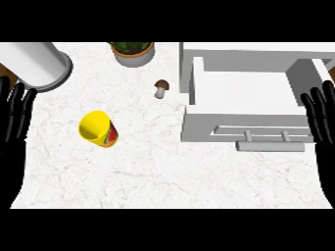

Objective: Pick up the cup, place it into the drawer and close the drawer

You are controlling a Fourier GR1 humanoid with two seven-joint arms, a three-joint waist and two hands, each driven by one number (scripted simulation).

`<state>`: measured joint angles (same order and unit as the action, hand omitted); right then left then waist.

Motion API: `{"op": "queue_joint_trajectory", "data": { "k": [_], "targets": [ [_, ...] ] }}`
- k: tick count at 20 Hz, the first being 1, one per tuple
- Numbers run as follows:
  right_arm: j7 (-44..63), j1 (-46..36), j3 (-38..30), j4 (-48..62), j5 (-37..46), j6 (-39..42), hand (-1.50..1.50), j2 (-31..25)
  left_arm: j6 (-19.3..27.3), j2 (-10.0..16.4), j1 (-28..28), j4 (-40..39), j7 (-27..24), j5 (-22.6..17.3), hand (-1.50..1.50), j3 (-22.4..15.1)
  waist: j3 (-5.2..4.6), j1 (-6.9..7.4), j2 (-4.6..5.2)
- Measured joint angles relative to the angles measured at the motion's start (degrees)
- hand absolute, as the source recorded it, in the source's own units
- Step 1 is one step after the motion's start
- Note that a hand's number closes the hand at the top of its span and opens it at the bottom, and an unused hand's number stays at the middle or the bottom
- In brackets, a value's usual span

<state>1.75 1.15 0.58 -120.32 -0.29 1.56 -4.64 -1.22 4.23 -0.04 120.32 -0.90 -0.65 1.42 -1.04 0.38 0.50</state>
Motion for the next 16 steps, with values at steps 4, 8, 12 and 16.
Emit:
{"op": "queue_joint_trajectory", "data": {
  "k": [4,8,12,16],
  "targets": [
    [-0.28,-1.17,-0.16,-0.21,-0.17,0.05,-1.50,0.01,-9.22,3.80,-1.79,-4.17,-2.71,-8.25,-1.50,0.47,0.57,-0.64,-0.19],
    [0.18,-2.08,0.94,0.77,-0.53,1.73,-1.50,-0.85,-20.56,7.99,-3.17,-9.21,-1.16,-19.43,-1.50,-1.23,0.71,-1.43,0.19],
    [3.01,-3.56,1.45,2.31,-1.81,3.57,-1.50,-2.03,-28.85,12.86,-6.68,-17.95,3.09,-31.98,-1.50,1.31,0.85,-1.41,0.13],
    [4.52,-6.77,0.30,5.08,-3.20,4.65,-1.50,-3.00,-36.59,16.86,-11.95,-30.57,3.73,-38.03,-1.50,4.06,0.93,-1.27,-0.02]
  ]
}}
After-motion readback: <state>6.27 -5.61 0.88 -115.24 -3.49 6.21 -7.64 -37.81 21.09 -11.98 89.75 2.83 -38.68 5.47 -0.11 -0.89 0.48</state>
